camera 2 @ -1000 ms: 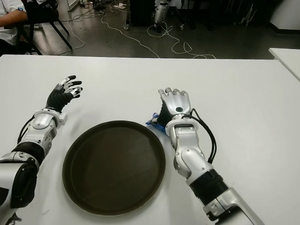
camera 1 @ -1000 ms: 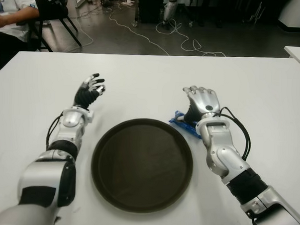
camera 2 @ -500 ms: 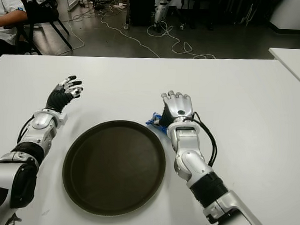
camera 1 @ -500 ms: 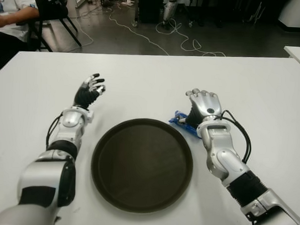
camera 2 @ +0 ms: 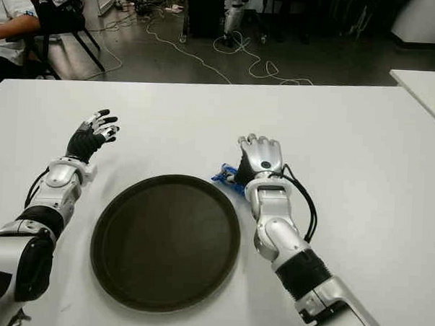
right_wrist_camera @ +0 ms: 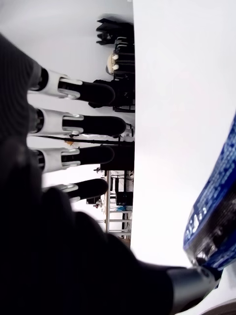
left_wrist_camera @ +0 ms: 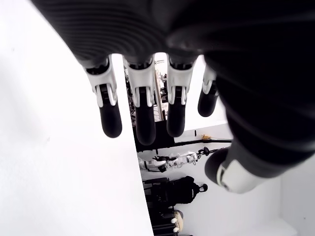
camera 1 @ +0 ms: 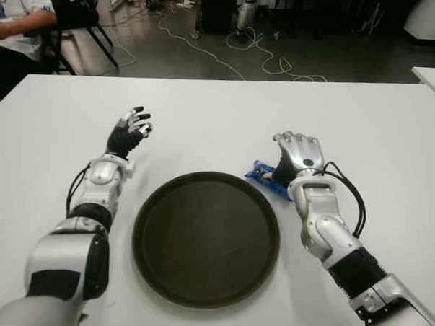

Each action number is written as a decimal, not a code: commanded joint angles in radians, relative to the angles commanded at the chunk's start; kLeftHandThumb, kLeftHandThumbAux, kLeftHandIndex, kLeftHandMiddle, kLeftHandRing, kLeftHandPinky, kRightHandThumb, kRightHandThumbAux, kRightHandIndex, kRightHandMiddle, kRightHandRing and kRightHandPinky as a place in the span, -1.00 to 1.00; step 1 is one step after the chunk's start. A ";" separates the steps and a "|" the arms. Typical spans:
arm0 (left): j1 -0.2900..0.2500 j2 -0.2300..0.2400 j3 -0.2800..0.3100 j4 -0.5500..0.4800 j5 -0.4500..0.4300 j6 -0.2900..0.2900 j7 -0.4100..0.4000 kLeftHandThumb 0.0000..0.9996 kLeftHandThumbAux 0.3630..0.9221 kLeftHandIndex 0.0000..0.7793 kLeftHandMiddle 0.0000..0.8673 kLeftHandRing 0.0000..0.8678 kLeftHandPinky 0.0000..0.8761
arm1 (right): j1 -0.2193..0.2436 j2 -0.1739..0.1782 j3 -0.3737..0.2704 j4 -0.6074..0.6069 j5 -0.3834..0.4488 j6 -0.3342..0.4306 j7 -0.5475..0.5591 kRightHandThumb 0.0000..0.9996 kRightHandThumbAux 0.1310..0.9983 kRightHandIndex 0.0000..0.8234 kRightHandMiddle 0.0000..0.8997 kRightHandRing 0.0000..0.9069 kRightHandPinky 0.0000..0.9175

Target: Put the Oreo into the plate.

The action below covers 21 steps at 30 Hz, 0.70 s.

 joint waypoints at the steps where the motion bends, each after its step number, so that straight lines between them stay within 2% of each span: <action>1: 0.000 0.000 0.000 0.000 0.000 -0.001 -0.001 -0.71 0.00 -0.75 -0.56 -0.55 -0.50 | -0.001 0.000 -0.001 0.006 0.002 -0.002 -0.003 -1.00 0.18 -0.45 -0.44 -0.42 -0.38; 9: 0.002 0.000 0.001 -0.001 0.000 -0.006 -0.003 -0.69 -0.01 -0.75 -0.56 -0.55 -0.50 | -0.021 -0.003 -0.002 0.080 0.014 -0.017 -0.025 -1.00 0.16 -0.48 -0.48 -0.47 -0.42; 21: 0.002 0.001 -0.008 -0.003 0.010 -0.010 0.005 -0.73 0.08 -0.76 -0.58 -0.57 -0.54 | -0.039 -0.005 -0.009 0.136 0.034 -0.033 -0.063 -1.00 0.16 -0.49 -0.45 -0.43 -0.38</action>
